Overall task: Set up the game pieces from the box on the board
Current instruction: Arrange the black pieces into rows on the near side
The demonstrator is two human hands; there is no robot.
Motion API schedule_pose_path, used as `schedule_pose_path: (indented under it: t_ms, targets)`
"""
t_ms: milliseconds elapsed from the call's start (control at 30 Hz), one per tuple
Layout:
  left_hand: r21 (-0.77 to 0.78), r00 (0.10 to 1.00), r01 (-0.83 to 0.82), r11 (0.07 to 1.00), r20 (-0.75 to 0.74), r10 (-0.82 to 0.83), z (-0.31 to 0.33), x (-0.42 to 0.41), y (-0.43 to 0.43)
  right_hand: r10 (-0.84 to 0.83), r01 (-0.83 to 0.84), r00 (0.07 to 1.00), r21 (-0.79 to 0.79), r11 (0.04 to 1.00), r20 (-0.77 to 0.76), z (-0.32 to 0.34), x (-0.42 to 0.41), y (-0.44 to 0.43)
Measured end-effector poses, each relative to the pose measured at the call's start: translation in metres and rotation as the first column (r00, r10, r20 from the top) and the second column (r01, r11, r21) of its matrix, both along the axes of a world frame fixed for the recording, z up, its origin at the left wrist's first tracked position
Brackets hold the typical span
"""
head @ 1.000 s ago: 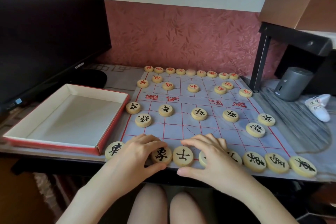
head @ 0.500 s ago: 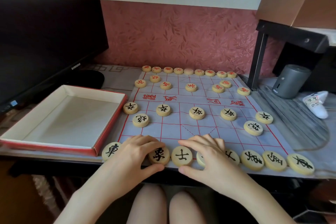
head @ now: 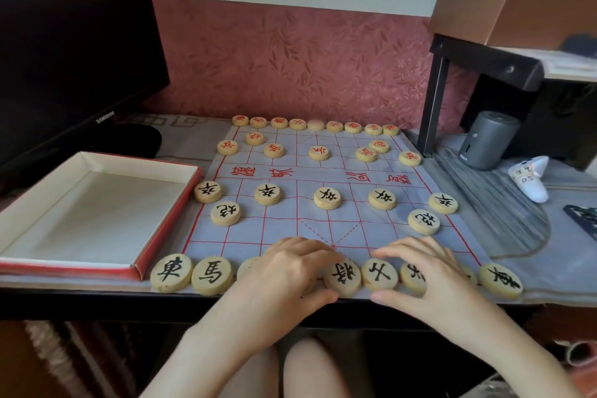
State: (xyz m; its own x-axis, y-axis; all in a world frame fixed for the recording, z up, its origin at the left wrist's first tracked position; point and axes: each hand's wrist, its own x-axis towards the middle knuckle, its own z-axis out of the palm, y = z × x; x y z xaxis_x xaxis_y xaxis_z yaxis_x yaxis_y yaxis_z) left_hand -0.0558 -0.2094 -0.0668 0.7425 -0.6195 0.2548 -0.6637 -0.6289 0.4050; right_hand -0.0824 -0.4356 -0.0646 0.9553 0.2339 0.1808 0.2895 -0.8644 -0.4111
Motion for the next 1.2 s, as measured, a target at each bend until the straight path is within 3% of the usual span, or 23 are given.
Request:
schedule_pose_path:
  t_ms: [133, 300, 600, 800, 967, 1200]
  targets:
    - [0.023, 0.998, 0.041, 0.999, 0.050, -0.042, 0.002, 0.004, -0.013, -0.024, 0.026, 0.998, -0.049, 0.998, 0.050, -0.006, 0.004, 0.001]
    - [0.034, 0.996, 0.087, 0.996, -0.012, -0.086, 0.003, 0.007, -0.018, 0.003, -0.002, 0.999, -0.040, 0.999, 0.035, -0.007, 0.005, 0.000]
    - [0.063, 1.000, -0.026, 0.998, -0.004, 0.026, -0.002, 0.009, -0.026, 0.056, -0.049, 0.994, 0.074, 0.996, -0.092, -0.001, -0.005, -0.004]
    - [0.054, 0.992, -0.113, 0.992, 0.065, 0.109, -0.005, 0.010, -0.030, 0.080, -0.078, 0.996, 0.059, 0.995, -0.040, -0.002, -0.005, -0.002]
    - [0.021, 0.999, 0.010, 1.000, -0.046, -0.009, 0.007, 0.006, -0.019, -0.012, 0.012, 0.999, -0.002, 1.000, 0.039, -0.007, 0.005, -0.006]
    - [0.008, 0.993, 0.096, 0.995, -0.070, -0.095, 0.009, 0.007, -0.018, 0.048, -0.048, 0.999, -0.004, 0.999, 0.005, -0.001, -0.001, -0.005]
